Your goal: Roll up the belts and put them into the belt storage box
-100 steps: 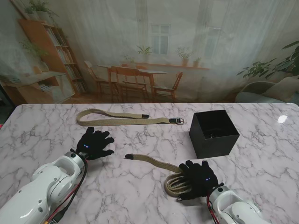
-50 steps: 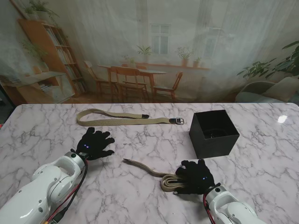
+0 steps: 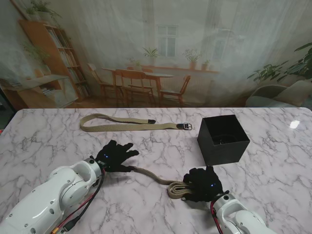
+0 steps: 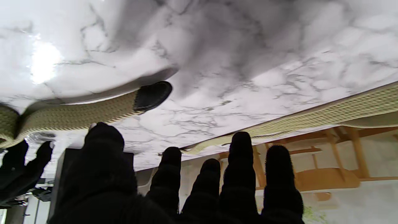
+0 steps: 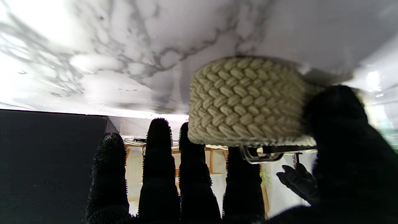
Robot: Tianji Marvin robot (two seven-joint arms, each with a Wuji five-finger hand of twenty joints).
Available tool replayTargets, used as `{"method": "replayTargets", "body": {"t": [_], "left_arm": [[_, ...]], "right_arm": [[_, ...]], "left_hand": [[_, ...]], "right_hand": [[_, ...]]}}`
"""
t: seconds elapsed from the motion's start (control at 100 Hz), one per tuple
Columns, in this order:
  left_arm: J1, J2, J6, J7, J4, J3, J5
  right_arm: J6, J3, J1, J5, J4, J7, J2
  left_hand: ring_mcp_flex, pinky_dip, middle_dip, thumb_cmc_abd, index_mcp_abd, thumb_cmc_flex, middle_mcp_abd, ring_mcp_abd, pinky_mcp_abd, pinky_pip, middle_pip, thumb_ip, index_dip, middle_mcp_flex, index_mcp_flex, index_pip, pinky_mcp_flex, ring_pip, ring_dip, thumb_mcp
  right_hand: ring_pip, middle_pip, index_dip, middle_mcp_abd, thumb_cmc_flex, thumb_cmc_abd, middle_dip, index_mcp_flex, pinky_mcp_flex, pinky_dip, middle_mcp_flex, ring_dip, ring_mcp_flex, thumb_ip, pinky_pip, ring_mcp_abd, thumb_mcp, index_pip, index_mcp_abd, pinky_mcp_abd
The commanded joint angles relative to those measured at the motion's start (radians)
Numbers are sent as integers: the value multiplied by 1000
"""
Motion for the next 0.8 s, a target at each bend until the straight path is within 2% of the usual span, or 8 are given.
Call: {"method": "replayTargets", "body": {"t": [0.0,0.2,0.3,0.38,0.41,0.45,0.6,0.79], "left_arm": [[-33,-11,-3,-26,17,30,-18],[-127,-12,35,-68,74,143,-76],[-147,-12,48,-86,86,169,-95],[-154,-8,50,-103,88,180,-81],[-157,-7,49,-107,90,185,-75],[-159,-5,48,-113,92,189,-70],[-165,-2,48,-115,99,202,-52],[-138,5,15,-132,74,178,-25]], "right_arm": [[-3,-4,6,-3,-2,7,-2],[-7,-7,13,-5,-4,16,-1],[-2,-9,16,-2,-2,21,-1],[3,-14,20,5,2,20,-2],[3,-15,21,7,3,20,-3],[4,-18,23,9,4,20,-3],[5,-26,32,16,7,24,-3],[15,-33,39,21,8,29,-4]], "left_hand": [[-10,-12,-29,-26,13,-22,29,1,-6,3,-31,-12,-25,-60,-66,-38,3,-25,-13,-15],[0,14,-5,-71,49,74,43,-9,-46,83,2,-3,-67,-55,-104,-25,28,16,13,5],[21,29,116,-75,88,141,18,-14,-60,150,91,9,116,-14,-9,154,51,57,59,20],[24,27,147,-68,61,197,20,-16,-63,171,128,10,251,-7,84,283,58,68,71,39],[25,23,151,-102,34,231,19,-15,-59,174,139,7,371,4,129,373,58,69,72,50],[24,20,154,-137,-1,271,17,-13,-55,175,148,4,424,18,191,428,57,68,71,61],[21,10,158,-133,-25,336,6,-14,-49,179,170,0,395,47,302,572,52,68,66,65],[11,7,161,-146,12,355,0,-16,-45,177,180,2,377,52,315,646,43,63,63,75]], "right_hand": [[28,-7,12,-10,60,50,6,65,-5,-2,13,10,10,34,6,-11,183,137,-207,17],[27,-9,16,-10,64,49,6,78,-6,-3,19,9,13,28,5,-12,196,142,-212,17],[27,-9,17,-10,58,46,6,80,-6,-4,22,9,14,26,4,-10,194,143,-206,17],[28,-5,16,-10,55,45,7,79,-9,-5,33,9,18,25,3,-9,192,142,-206,18],[28,-3,16,-12,53,45,8,80,-10,-5,45,9,21,25,2,-6,190,141,-209,21],[26,-2,16,-18,52,44,8,81,-12,-7,59,8,23,26,-1,-5,188,140,-212,22],[23,-1,18,-33,53,42,9,84,-13,-10,107,6,43,28,-5,-9,183,141,-212,26],[41,33,22,-53,57,41,29,78,-8,-12,220,15,104,31,-6,-26,181,140,-204,36]]}}
